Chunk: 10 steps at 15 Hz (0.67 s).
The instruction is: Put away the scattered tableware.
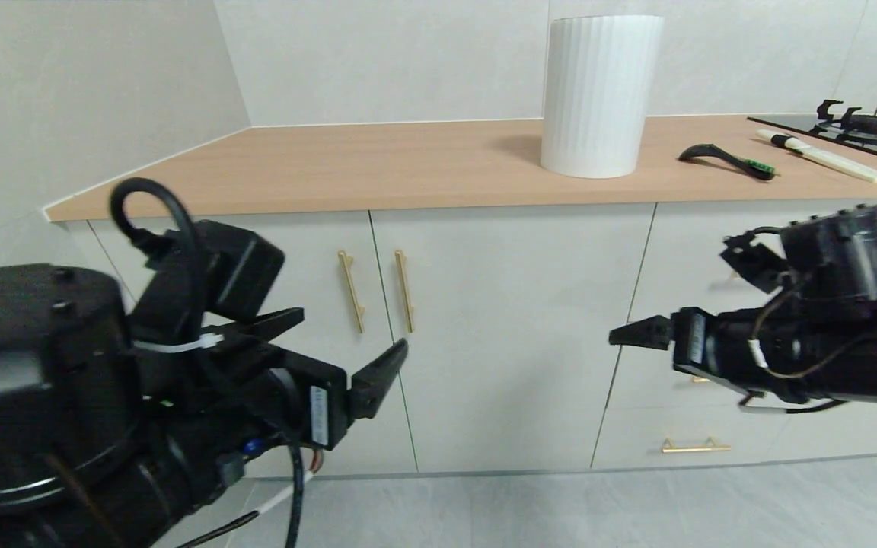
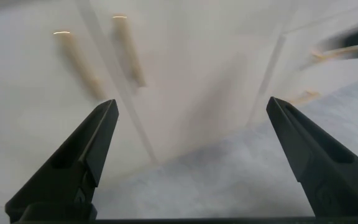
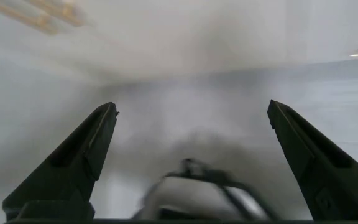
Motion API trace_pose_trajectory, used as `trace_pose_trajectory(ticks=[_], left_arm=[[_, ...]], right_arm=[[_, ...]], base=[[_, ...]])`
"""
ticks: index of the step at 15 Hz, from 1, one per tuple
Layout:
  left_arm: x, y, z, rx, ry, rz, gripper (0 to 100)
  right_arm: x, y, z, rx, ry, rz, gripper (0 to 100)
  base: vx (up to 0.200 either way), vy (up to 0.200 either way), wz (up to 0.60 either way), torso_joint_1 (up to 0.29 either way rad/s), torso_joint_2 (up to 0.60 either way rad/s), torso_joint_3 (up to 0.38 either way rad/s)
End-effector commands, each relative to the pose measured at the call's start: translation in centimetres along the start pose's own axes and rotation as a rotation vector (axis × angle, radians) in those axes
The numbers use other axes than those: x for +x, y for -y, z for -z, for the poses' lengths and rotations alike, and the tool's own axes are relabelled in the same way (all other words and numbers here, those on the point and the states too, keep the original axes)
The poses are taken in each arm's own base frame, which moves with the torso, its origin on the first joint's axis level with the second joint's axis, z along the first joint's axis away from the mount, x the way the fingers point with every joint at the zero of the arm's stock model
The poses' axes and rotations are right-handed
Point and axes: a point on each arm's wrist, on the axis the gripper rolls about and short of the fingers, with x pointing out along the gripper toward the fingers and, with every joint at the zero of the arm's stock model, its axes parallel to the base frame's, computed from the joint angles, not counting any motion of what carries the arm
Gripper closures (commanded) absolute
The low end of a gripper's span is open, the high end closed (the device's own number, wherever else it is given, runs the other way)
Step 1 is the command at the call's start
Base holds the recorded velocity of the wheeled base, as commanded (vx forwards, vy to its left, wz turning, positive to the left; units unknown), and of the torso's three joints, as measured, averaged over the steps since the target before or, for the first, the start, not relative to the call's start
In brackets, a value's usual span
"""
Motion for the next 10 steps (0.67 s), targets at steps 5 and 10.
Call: trace_pose_trajectory(ticks=[5,10], left_arm=[[-14.1,-9.4,6.9,-0.014,0.113,-0.355,0],[-18.1,-9.5,10.4,-0.071,0.197,-0.573,0]], right_arm=[[-20.1,5.5,5.3,-0.125,0.46,0.312,0],[-25.8,5.7,10.6,-0.067,0.616,0.421,0]], base=[[0.0,0.0,0.0,0.0,0.0,0.0],[0.0,0.0,0.0,0.0,0.0,0.0]])
